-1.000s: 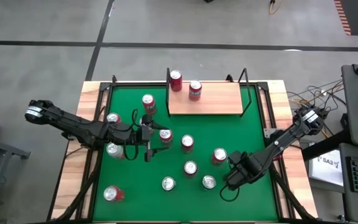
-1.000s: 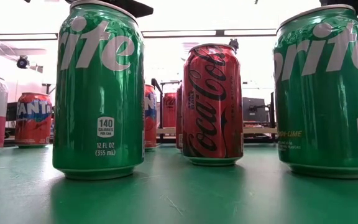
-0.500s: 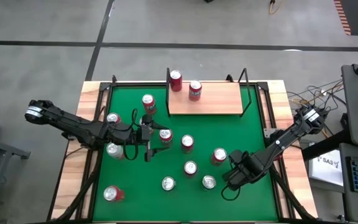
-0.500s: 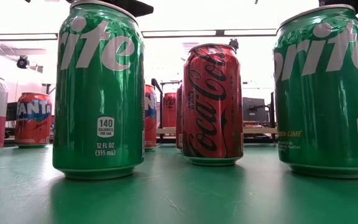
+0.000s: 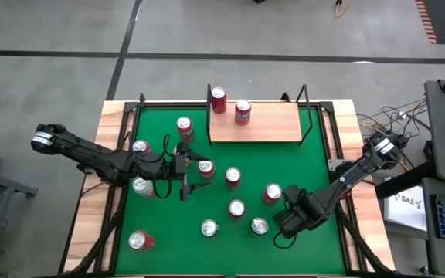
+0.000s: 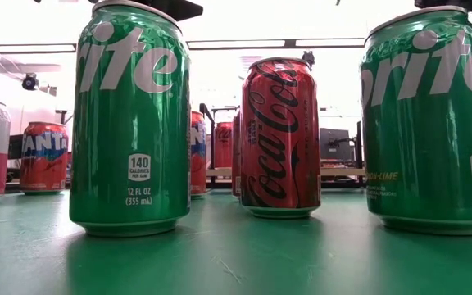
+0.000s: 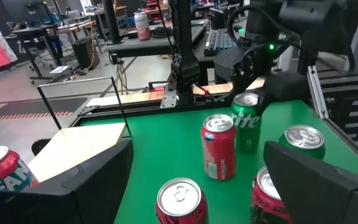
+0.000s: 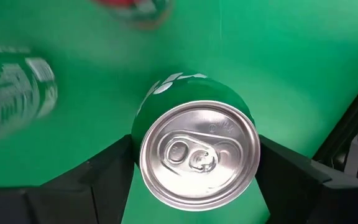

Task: Place canned beverage on shelf
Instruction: Put the green soda can on the shelf

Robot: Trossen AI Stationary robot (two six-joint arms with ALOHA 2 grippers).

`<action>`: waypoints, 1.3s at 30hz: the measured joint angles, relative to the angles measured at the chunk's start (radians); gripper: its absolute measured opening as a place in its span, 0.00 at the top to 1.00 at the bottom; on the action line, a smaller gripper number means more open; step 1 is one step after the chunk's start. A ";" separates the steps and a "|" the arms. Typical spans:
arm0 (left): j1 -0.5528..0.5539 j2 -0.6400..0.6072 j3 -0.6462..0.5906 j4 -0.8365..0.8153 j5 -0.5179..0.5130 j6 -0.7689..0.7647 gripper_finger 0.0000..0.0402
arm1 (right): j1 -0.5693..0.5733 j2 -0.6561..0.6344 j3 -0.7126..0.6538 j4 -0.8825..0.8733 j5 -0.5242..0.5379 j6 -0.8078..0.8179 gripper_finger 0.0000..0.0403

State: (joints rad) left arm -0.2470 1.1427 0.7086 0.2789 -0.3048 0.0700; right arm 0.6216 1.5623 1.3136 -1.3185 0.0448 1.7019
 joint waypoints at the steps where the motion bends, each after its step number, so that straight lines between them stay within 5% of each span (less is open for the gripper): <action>1: 0.000 0.000 0.000 0.002 0.001 -0.001 0.14 | 0.000 0.001 0.016 -0.020 0.018 0.000 0.32; 17: -0.001 0.000 0.000 0.065 0.077 -0.007 0.14 | -0.016 -0.084 0.286 -0.251 0.227 -0.174 0.32; 28: -0.001 0.001 0.000 0.088 0.193 -0.030 0.14 | -0.090 -0.174 0.398 -0.237 0.539 -0.464 0.32; 39: -0.001 0.001 0.000 0.105 0.193 -0.030 0.14 | -0.133 -0.143 0.367 0.146 0.661 -0.899 0.32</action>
State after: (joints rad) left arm -0.2481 1.1435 0.7086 0.3838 -0.1117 0.0404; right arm 0.4886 1.4190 1.6810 -1.1723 0.7057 0.8031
